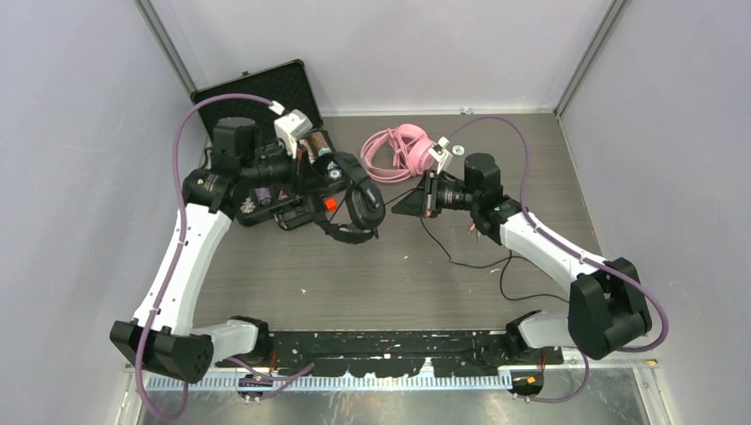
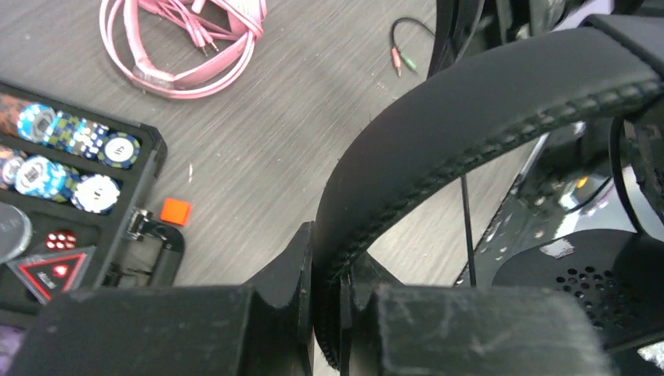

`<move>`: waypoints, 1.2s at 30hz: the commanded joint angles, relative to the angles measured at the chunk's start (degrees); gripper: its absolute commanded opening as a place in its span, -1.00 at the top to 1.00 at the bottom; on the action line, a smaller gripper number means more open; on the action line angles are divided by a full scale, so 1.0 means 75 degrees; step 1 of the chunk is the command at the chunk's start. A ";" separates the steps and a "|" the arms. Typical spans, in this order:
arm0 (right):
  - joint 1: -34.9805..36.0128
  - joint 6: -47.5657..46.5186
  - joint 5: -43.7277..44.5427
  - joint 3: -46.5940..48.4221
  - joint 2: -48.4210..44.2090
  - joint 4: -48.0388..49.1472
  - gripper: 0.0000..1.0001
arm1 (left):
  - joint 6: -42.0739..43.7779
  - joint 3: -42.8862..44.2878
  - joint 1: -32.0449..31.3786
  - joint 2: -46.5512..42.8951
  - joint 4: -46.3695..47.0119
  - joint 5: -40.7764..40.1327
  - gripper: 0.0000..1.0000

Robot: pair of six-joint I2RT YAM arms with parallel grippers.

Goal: Wrap the headphones
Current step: Wrap the headphones cable around the headphones.

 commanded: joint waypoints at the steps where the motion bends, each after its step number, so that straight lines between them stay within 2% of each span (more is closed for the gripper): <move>1: -0.0338 -0.0226 0.0111 0.0899 -0.0378 -0.1754 0.99 | 0.2870 -0.0434 -0.0528 -0.0460 -0.1277 -0.0014 1.00; 8: -0.0334 0.0611 -0.0786 0.1048 -0.0725 -0.2044 0.99 | 0.4015 -0.1112 -0.0768 -0.0793 -0.1357 -0.0914 1.00; 12: -0.0334 0.1681 -0.1323 0.0673 -0.0907 -0.0924 0.99 | 0.4418 -0.1245 -0.0984 -0.0660 -0.1361 -0.1426 1.00; 20: -0.0130 0.3044 -0.1717 0.0216 -0.1053 0.0451 0.95 | 0.4821 -0.1122 -0.1448 -0.0200 -0.1441 -0.2442 1.00; 27: -0.0025 0.4925 -0.1899 -0.0239 -0.0875 0.2507 0.99 | 0.5036 -0.1101 -0.1782 0.0042 -0.1291 -0.3530 1.00; 36: 0.0408 0.6054 -0.2018 -0.0607 -0.0475 0.3823 0.98 | 0.5021 -0.1083 -0.1949 0.0224 -0.1072 -0.4783 1.00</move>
